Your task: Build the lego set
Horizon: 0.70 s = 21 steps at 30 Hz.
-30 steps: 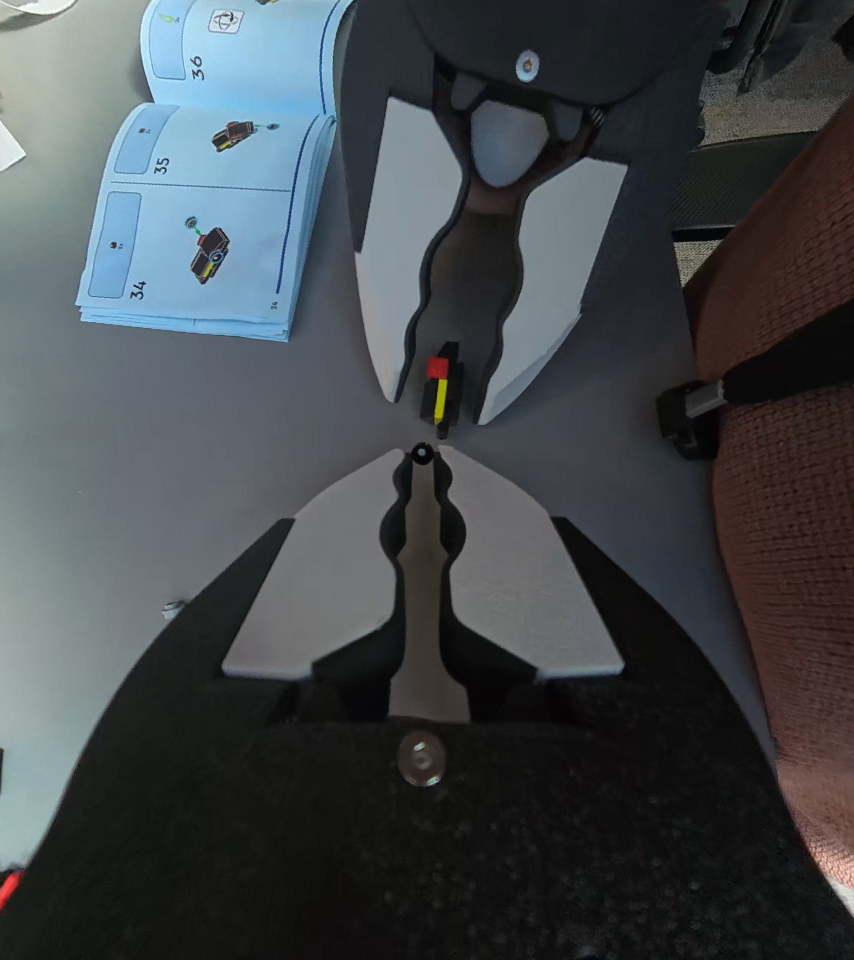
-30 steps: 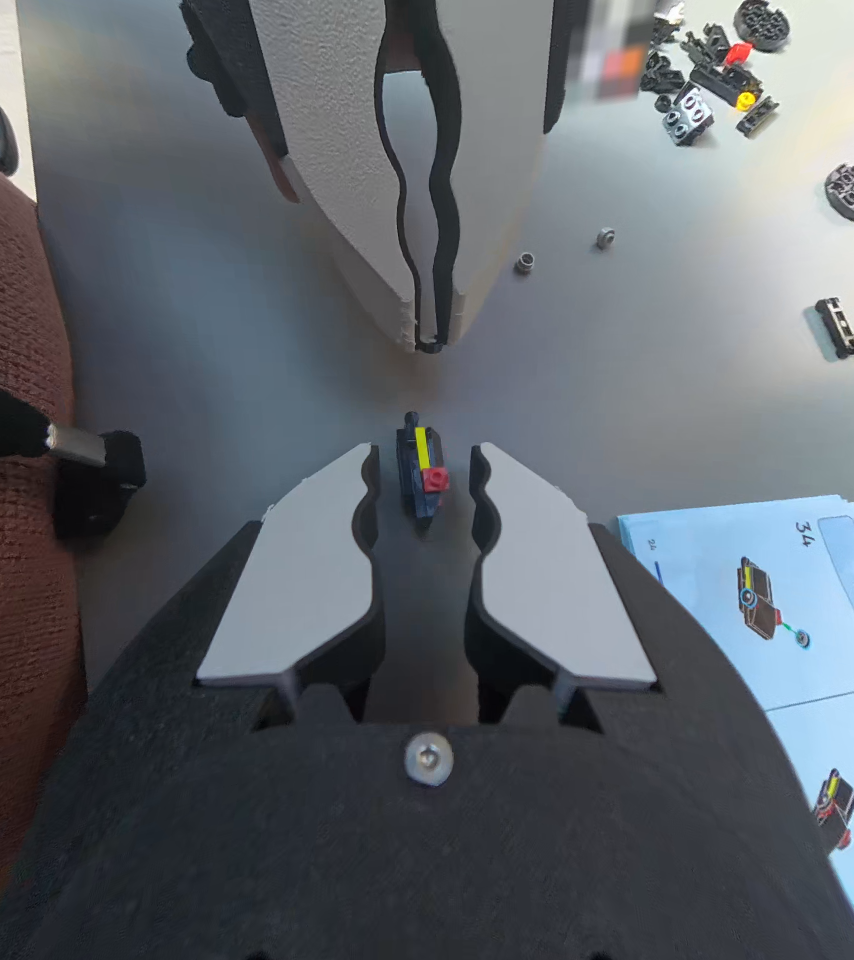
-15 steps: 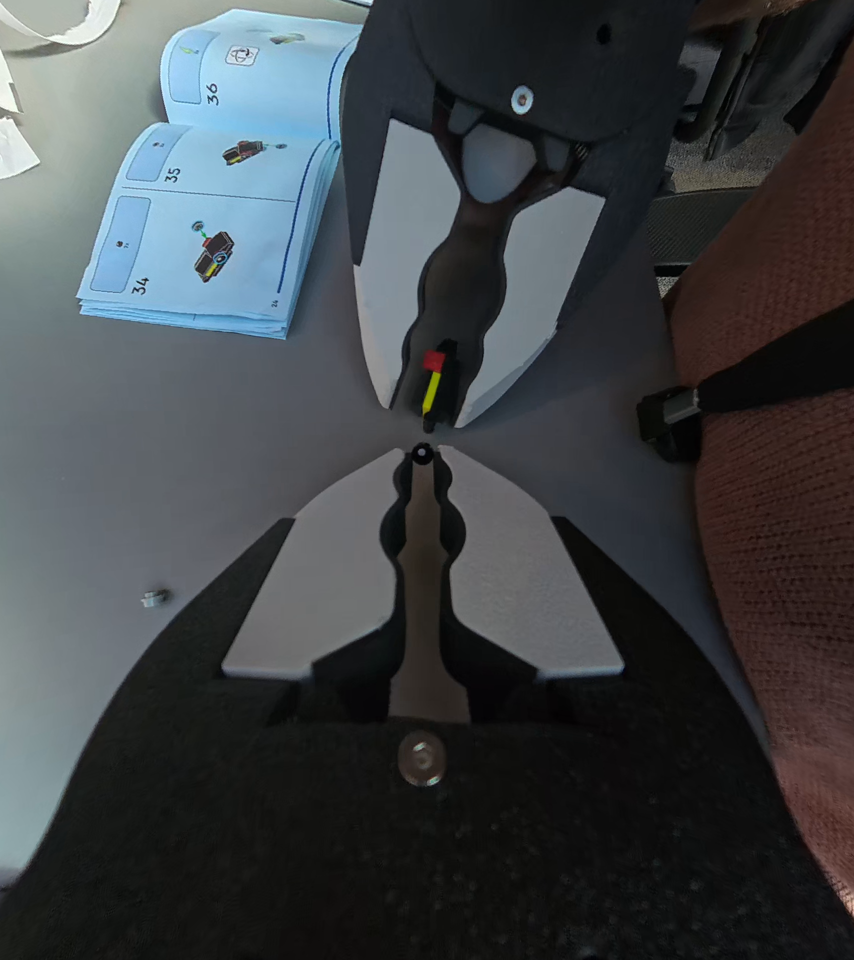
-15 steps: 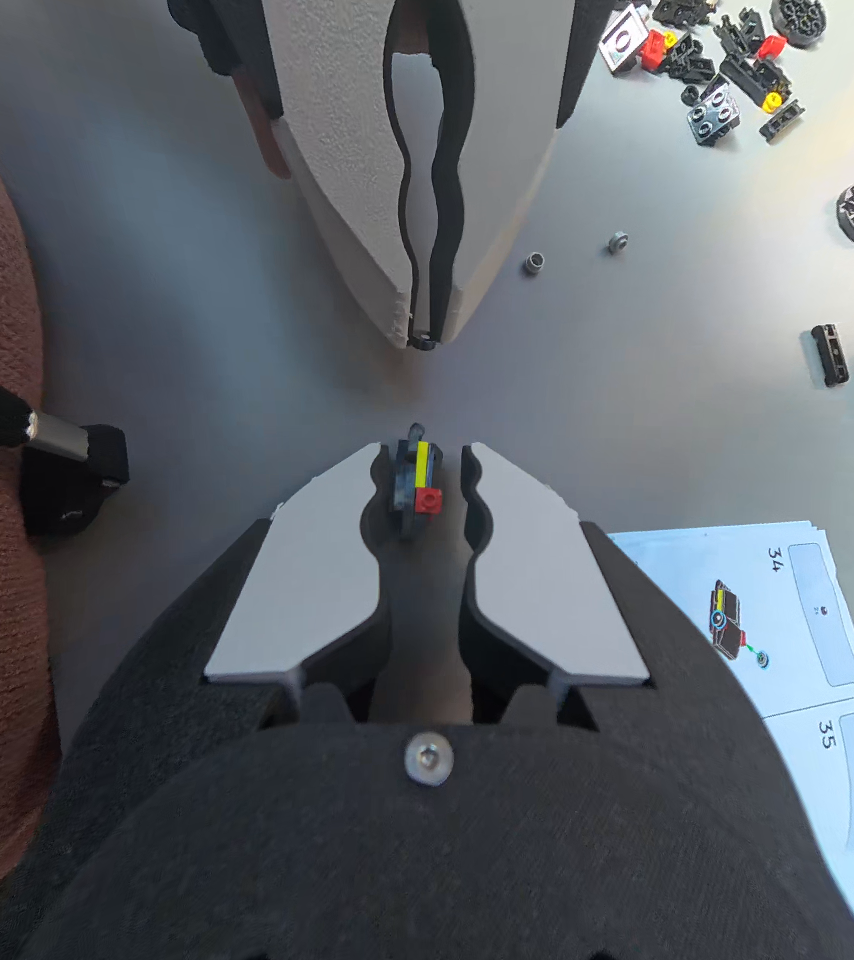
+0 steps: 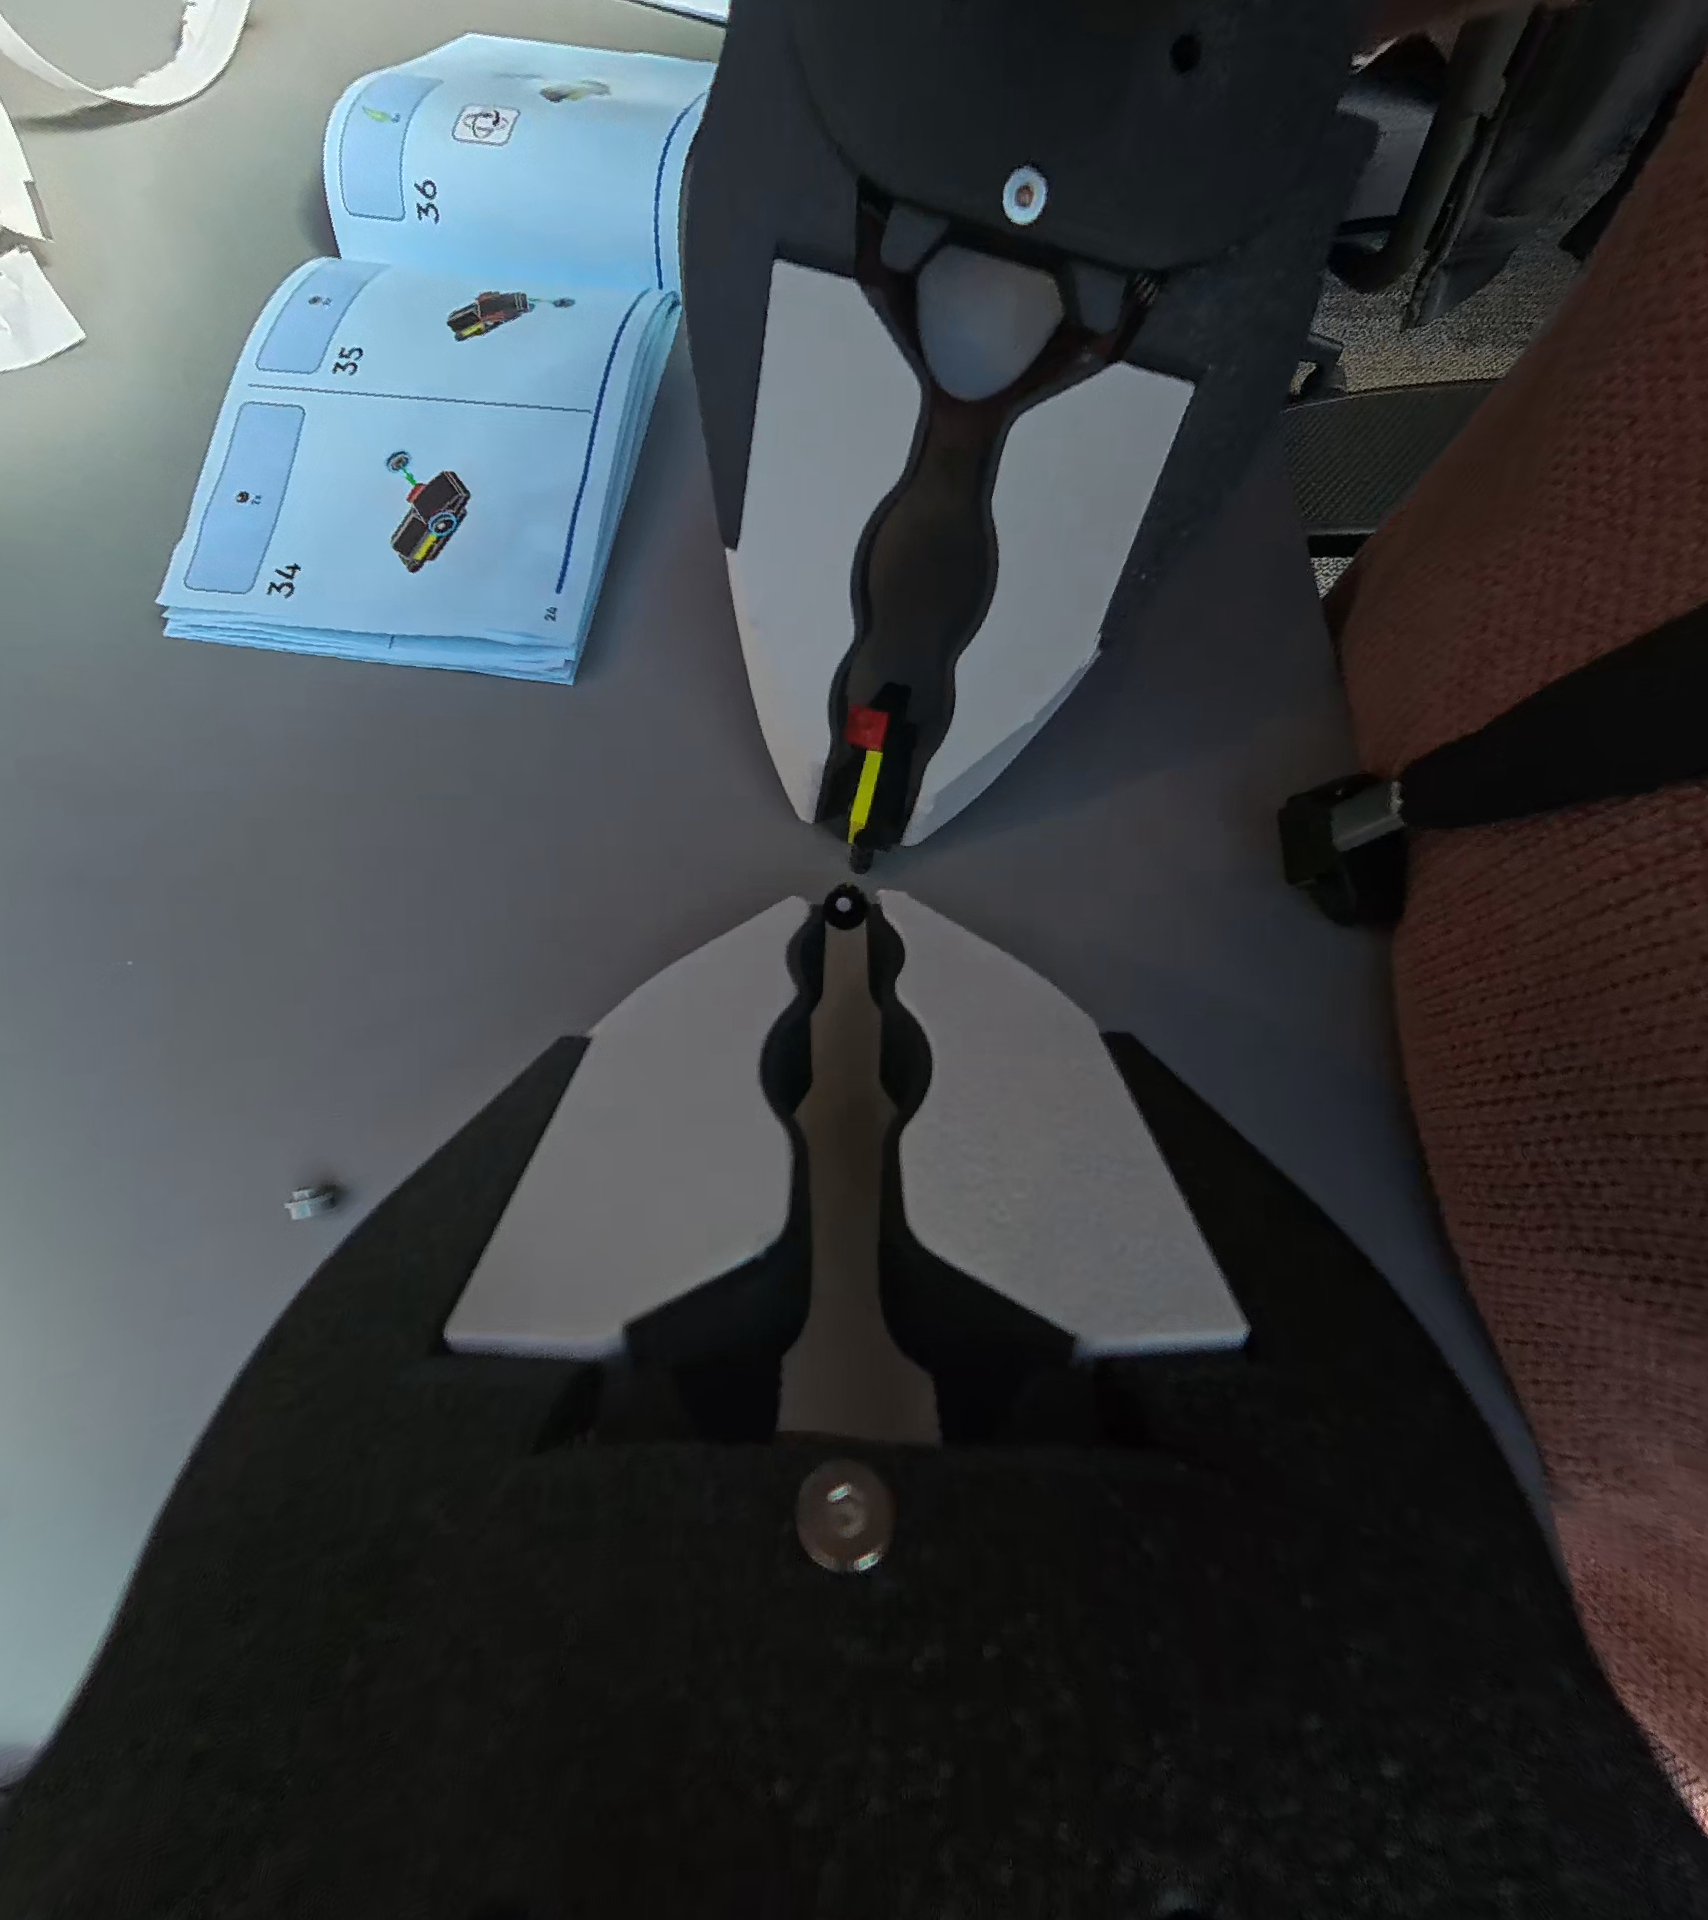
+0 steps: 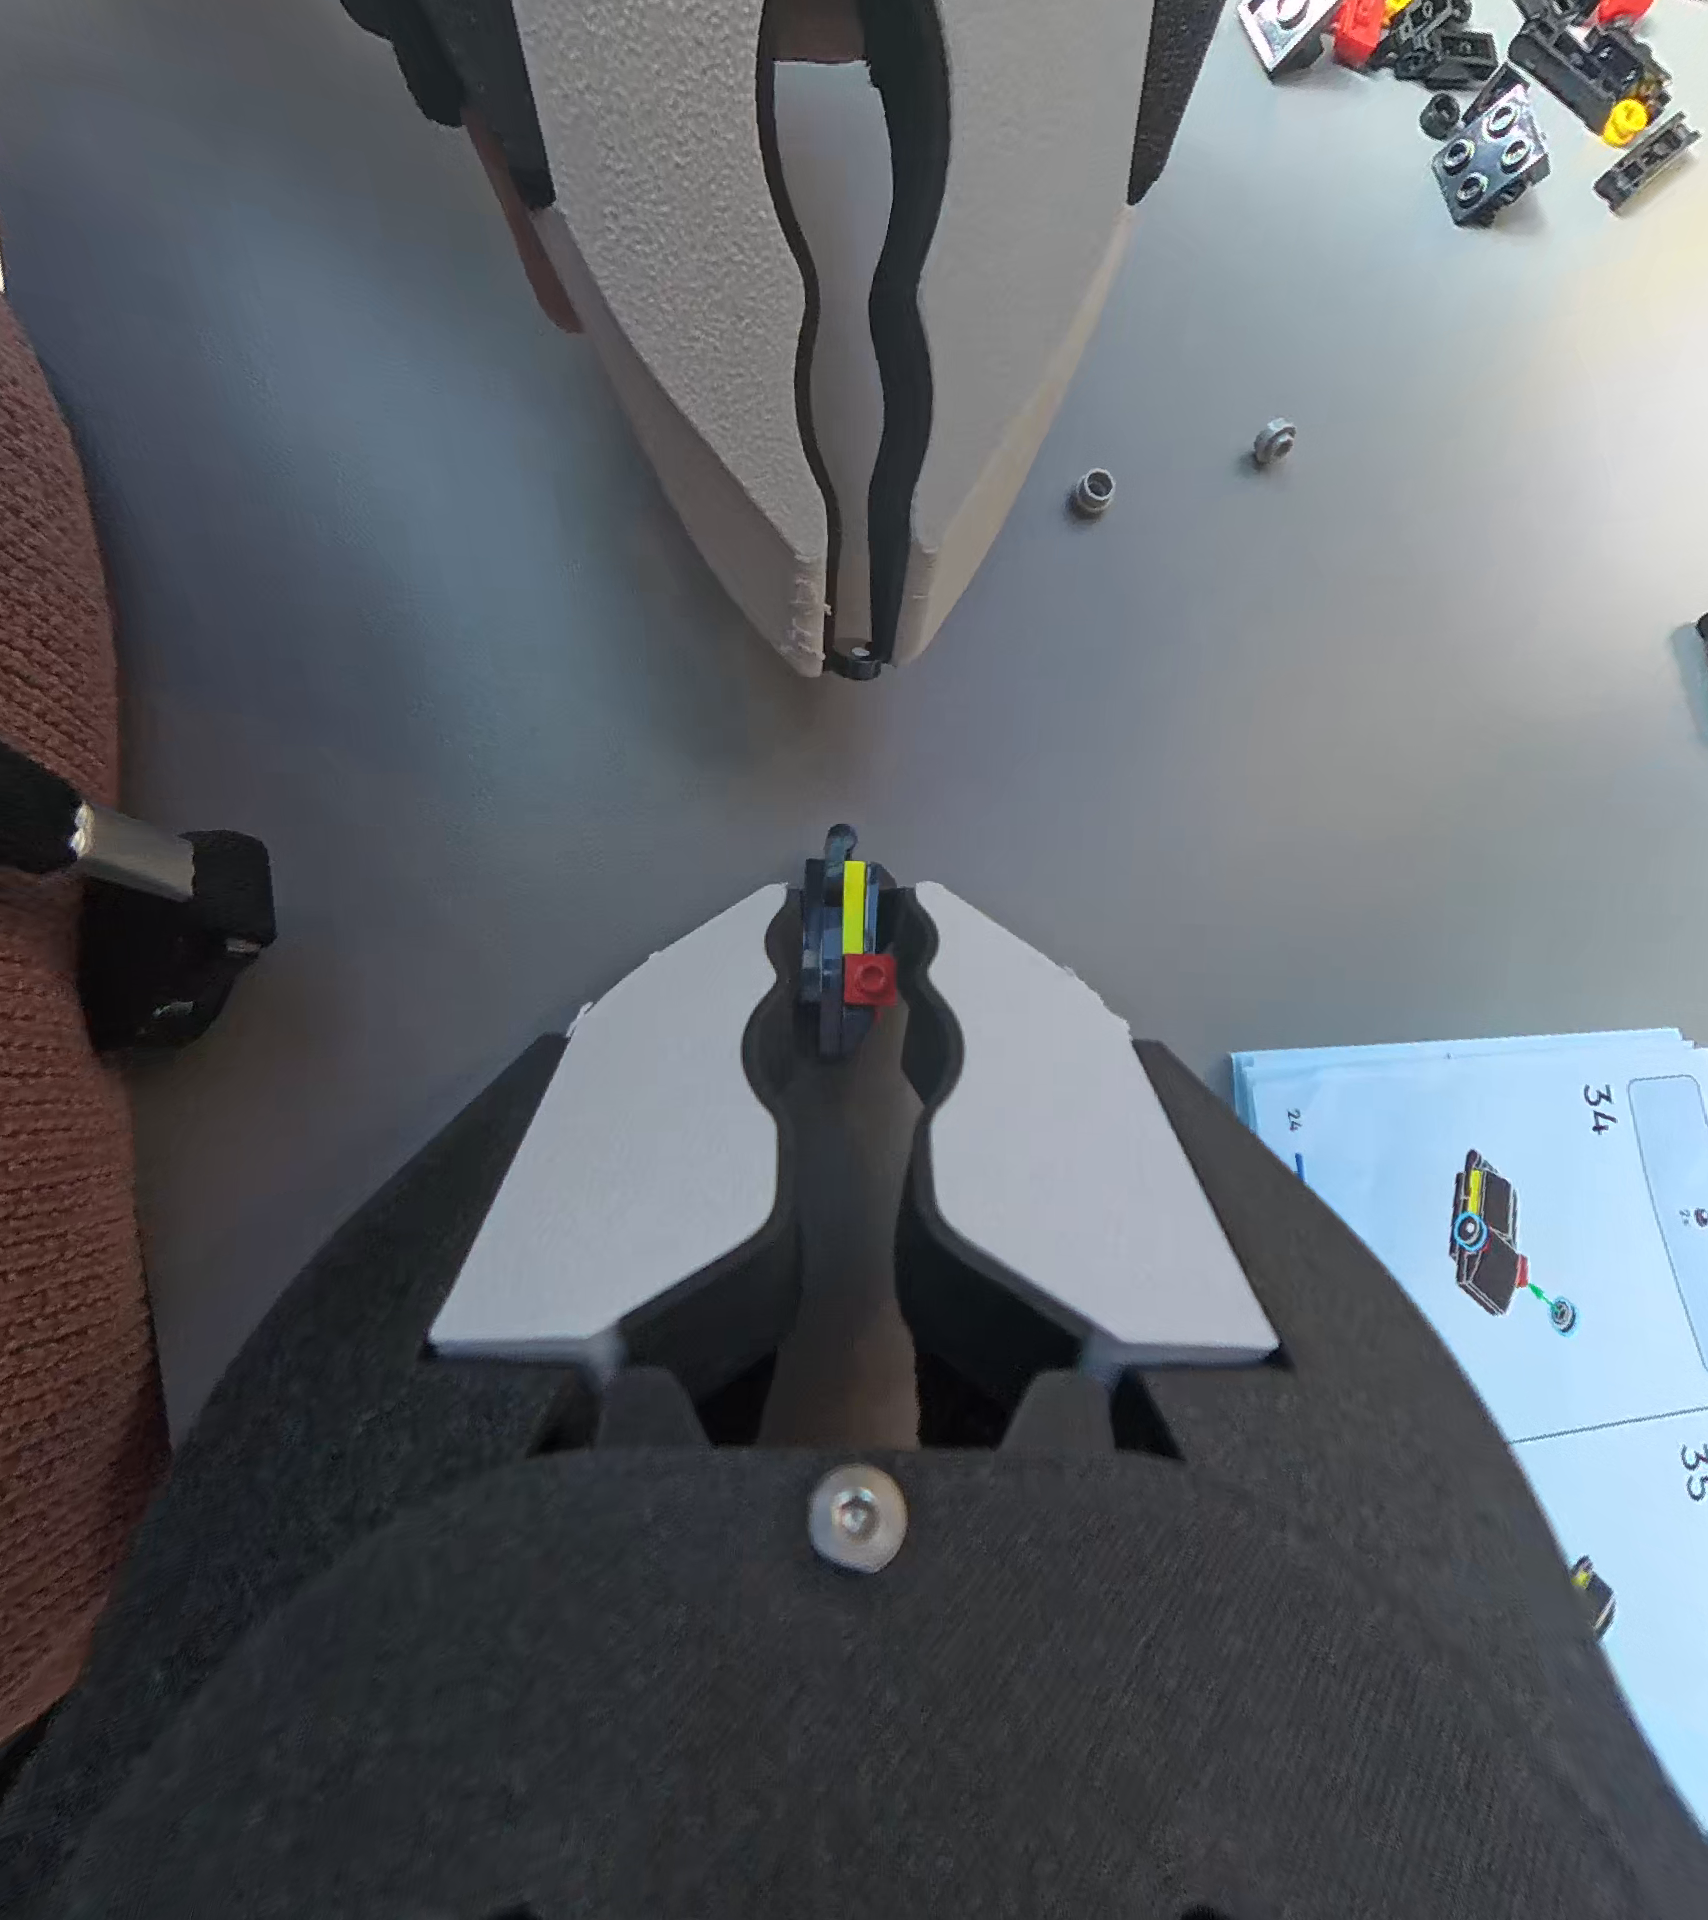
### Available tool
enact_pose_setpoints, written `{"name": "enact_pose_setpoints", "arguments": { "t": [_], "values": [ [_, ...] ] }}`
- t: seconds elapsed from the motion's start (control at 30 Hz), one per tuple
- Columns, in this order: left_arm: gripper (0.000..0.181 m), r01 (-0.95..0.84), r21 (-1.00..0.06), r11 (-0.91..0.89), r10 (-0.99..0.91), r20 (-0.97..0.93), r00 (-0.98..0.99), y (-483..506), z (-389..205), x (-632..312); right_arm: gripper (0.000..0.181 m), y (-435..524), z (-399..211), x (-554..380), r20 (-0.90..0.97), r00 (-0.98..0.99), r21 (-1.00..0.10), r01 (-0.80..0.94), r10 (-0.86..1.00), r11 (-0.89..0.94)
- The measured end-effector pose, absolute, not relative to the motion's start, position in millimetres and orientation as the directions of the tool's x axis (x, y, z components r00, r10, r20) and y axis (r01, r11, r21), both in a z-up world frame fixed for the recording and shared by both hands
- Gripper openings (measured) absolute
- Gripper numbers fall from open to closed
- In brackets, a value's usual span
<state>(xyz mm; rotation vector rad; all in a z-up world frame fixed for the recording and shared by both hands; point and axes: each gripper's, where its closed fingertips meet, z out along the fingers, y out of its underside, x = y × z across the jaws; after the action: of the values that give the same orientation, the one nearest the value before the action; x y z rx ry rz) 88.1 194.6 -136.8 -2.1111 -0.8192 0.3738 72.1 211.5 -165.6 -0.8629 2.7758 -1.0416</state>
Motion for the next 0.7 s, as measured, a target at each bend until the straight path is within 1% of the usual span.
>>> {"name": "enact_pose_setpoints", "arguments": {
  "t": [0.17,0.4,0.7],
  "values": [
    [0.007,0.427,-0.788,-0.444,0.676,0.018,0.737,193,-137,87,0.016,212,-166,72,0.13,-0.838,-0.606,-0.49,-0.53,0.626],
    [0.008,0.439,-0.783,-0.441,0.683,0.024,0.73,190,-141,87,0.016,212,-165,75,0.197,-0.782,-0.557,-0.585,-0.591,0.589],
    [0.007,0.416,-0.789,-0.451,0.66,0.018,0.751,201,-141,84,0.016,211,-166,75,0.143,-0.813,-0.586,-0.529,-0.564,0.614]
  ]
}}
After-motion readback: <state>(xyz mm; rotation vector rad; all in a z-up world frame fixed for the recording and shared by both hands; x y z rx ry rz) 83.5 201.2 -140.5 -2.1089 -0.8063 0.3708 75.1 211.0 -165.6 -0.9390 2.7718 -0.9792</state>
